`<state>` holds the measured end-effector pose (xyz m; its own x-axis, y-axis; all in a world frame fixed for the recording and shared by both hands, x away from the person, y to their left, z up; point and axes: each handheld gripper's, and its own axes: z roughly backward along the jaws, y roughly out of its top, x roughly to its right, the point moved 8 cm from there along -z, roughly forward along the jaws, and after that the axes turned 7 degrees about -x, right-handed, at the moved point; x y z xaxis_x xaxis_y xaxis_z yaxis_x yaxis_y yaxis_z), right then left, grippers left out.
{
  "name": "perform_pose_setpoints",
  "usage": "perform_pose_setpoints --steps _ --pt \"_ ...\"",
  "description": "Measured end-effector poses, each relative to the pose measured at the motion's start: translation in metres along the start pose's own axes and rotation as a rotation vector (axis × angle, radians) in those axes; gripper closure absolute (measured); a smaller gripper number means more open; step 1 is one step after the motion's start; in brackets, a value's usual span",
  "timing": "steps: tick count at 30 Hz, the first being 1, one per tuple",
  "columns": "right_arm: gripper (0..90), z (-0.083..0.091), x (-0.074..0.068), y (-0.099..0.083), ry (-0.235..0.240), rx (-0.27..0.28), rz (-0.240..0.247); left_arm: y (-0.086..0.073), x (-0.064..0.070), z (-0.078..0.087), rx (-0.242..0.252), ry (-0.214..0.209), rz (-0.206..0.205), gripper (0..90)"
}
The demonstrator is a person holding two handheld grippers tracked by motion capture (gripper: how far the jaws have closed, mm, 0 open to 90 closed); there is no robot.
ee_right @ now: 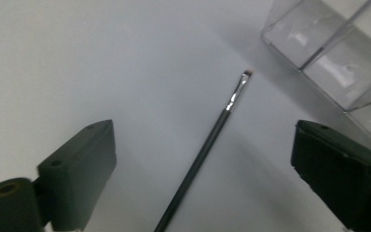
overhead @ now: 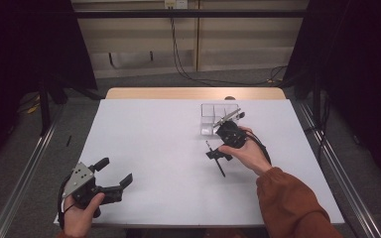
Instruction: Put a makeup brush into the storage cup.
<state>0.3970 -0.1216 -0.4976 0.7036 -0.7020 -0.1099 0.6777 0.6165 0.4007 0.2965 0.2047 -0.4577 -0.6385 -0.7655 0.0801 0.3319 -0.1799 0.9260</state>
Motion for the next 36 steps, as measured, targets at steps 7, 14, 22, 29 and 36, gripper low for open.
perform_pose_setpoints --steps 7,14,22,29,36 --pt "6.7 -0.011 -0.002 0.002 0.0 -0.136 -0.018 0.0 0.0 0.001 0.002 0.003 0.0 3.0" --pt "15.3 -0.01 0.001 0.01 0.002 -0.173 -0.025 0.0 -0.001 0.001 0.003 0.002 0.001 3.0" --pt "36.7 -0.015 -0.001 0.012 -0.004 -0.256 -0.037 0.0 -0.001 0.001 0.002 0.002 0.003 3.0" --pt "45.6 -0.024 0.005 0.012 -0.039 -0.318 -0.052 0.0 -0.001 0.001 0.0 0.001 -0.003 3.0" --pt "53.8 -0.031 0.008 0.011 -0.051 -0.364 -0.084 0.0 0.0 0.001 -0.001 0.0 -0.004 3.0"
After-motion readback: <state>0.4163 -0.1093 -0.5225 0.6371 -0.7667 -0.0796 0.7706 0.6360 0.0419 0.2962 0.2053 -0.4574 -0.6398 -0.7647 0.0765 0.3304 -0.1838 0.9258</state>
